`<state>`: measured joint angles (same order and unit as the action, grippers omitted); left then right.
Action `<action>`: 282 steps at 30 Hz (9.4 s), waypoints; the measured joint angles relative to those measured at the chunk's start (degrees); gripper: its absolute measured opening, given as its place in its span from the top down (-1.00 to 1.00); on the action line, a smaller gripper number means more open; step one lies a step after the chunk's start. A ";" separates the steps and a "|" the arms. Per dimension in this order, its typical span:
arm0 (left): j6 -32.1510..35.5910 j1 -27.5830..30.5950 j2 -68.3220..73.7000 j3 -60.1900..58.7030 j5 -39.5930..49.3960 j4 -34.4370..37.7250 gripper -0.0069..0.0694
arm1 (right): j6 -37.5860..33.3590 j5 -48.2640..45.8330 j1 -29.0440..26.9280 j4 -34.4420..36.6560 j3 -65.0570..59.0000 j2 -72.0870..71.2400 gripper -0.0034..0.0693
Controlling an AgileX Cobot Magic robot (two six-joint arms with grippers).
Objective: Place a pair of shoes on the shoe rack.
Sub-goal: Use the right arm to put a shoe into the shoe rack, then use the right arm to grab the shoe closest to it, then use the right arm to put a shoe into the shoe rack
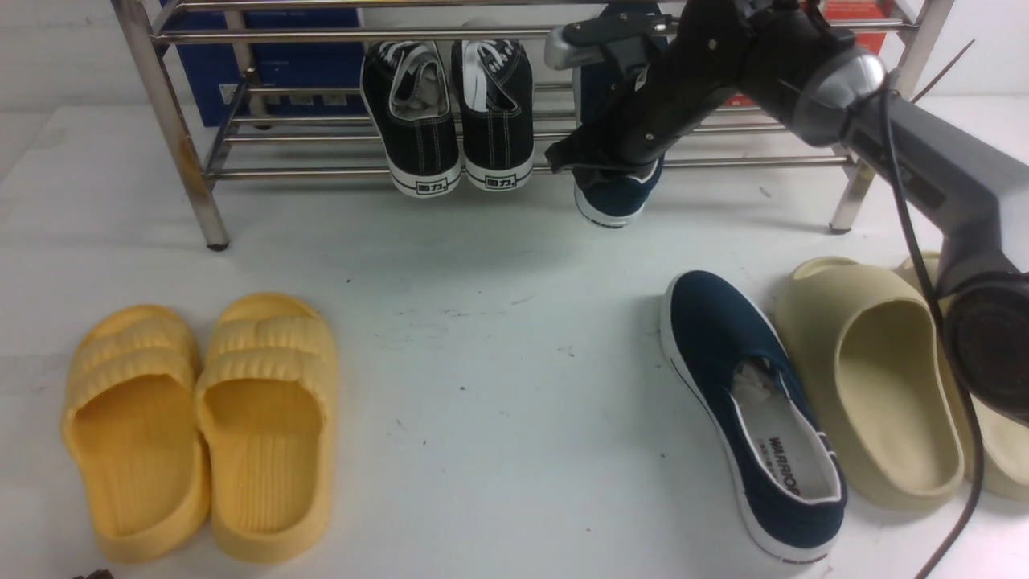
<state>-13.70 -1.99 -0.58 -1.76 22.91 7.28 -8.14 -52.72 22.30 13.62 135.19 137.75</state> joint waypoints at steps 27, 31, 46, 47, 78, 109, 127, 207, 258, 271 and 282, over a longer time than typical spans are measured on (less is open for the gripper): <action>0.00 0.00 0.00 0.00 0.00 0.00 0.42 | -0.71 2.23 0.00 -3.22 0.06 -2.22 0.22; 0.00 0.00 0.00 0.00 0.00 0.00 0.41 | -0.89 2.15 0.00 -3.50 0.06 -3.19 0.10; 0.00 0.00 0.00 0.00 0.00 0.00 0.37 | -0.95 -5.88 0.00 -2.26 0.10 -9.24 0.14; 0.00 0.00 0.00 0.00 0.00 0.00 0.37 | -0.95 -4.42 0.00 -2.55 0.10 -8.81 0.16; 0.00 0.00 0.00 0.00 0.00 0.00 0.30 | -14.93 5.74 0.00 -0.21 -0.01 -2.85 0.63; 0.00 0.00 0.00 0.00 0.00 0.00 0.25 | 1.73 -18.65 0.00 -1.73 0.58 -15.29 0.14; 0.00 0.00 0.00 0.00 0.01 0.00 0.20 | 3.38 -0.86 0.60 0.47 -32.59 -21.22 0.89; 0.00 0.00 0.00 0.00 0.06 -0.01 0.20 | 10.01 0.94 7.43 -5.58 -76.16 -44.60 -0.31; 0.00 0.00 0.00 0.00 0.06 -0.01 0.20 | 3.95 -3.87 -5.84 -4.26 -28.86 -18.71 0.79; 0.00 0.00 0.00 0.00 0.06 -0.01 0.20 | 3.14 -10.11 -7.42 -1.73 -0.92 -1.53 0.79; 0.00 0.00 0.00 0.00 0.06 -0.01 0.20 | 3.04 -13.03 -7.37 -2.72 6.03 1.76 0.79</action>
<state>-13.70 -1.99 -0.58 -1.76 22.97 7.28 -5.10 -65.75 14.93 10.90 141.22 139.51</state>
